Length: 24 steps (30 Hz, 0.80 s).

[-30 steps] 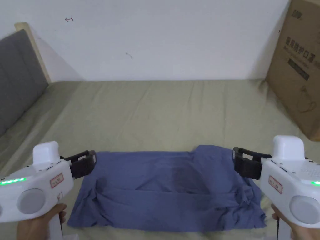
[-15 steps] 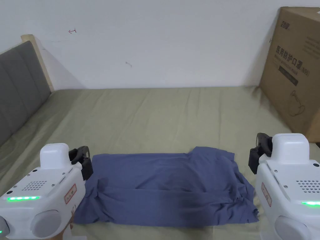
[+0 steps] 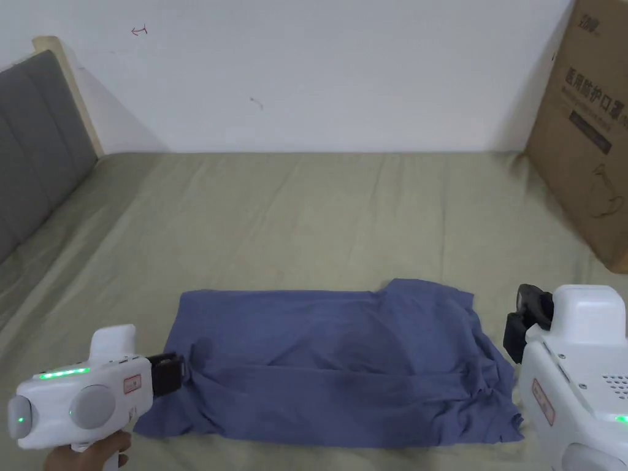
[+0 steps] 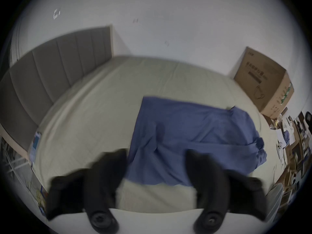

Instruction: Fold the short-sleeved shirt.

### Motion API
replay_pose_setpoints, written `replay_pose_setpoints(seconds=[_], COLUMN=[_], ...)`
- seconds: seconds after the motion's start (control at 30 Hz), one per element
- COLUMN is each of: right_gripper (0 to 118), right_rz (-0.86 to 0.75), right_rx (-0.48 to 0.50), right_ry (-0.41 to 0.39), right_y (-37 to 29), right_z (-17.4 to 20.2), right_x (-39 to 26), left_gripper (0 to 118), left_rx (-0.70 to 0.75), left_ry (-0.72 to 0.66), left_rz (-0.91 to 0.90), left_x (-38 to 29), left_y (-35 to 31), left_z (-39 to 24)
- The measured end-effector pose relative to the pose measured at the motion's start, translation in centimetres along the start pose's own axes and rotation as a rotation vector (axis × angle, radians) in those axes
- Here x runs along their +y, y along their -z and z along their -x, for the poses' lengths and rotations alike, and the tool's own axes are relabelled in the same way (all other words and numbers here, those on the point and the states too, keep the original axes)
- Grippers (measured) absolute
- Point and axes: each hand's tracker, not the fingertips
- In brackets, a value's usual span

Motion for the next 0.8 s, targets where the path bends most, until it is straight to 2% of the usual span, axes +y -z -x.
replay_pose_setpoints(seconds=[0.03,0.07,0.37,0.4,0.43,0.47,0.5,0.53,0.57,0.6,0.63,0.67,0.77,0.8], right_gripper=[0,0,0,0,0,0,0,0,0,0,11,33,59,96], right_rz=[0.014,0.028,0.129,0.137,0.147,0.158,0.172,0.192,0.213,0.248,0.295,0.351,0.533,0.583], right_rx=[0.000,0.001,0.002,0.000,-0.005,-0.008,-0.010,-0.016,-0.021,-0.021,-0.024,-0.026,-0.018,-0.024], right_ry=[0.002,0.006,0.027,0.026,0.024,0.023,0.027,0.037,0.045,0.054,0.065,0.075,0.107,0.120], right_y=[0.3,0.6,2.2,2.2,2.2,2.3,2.3,2.4,2.6,2.8,3.3,4.0,6.3,7.1], right_z=[0.0,-0.1,-0.6,-0.7,-0.8,-1.0,-1.0,-1.2,-1.4,-1.8,-2.2,-2.7,-3.9,-4.2], right_x=[-0.3,-0.6,-3.0,-3.3,-3.5,-3.8,-4.0,-4.4,-4.7,-5.2,-5.9,-6.6,-9.9,-11.4], left_gripper=[93,99,96,82,61,46,40,27,9,5,5,5,5,5], left_rx=[0.018,0.028,0.096,0.103,0.105,0.098,0.103,0.115,0.102,0.095,0.068,0.070,0.050,0.044], left_ry=[-0.020,-0.021,-0.036,-0.042,-0.036,-0.017,0.034,0.079,0.089,0.092,0.085,0.074,0.067,0.066], left_rz=[0.031,0.046,0.223,0.230,0.237,0.244,0.242,0.220,0.218,0.219,0.214,0.205,0.138,0.120], left_x=[-0.4,-0.8,-3.1,-3.2,-3.4,-3.6,-3.9,-4.0,-3.9,-3.8,-3.6,-3.5,-3.1,-2.9], left_y=[1.1,1.9,8.0,8.3,8.5,8.6,8.7,8.5,8.5,8.4,8.2,8.0,6.4,5.7], left_z=[0.5,0.9,2.9,2.8,2.6,2.5,2.1,1.7,1.5,1.5,1.5,1.4,1.2,1.2])
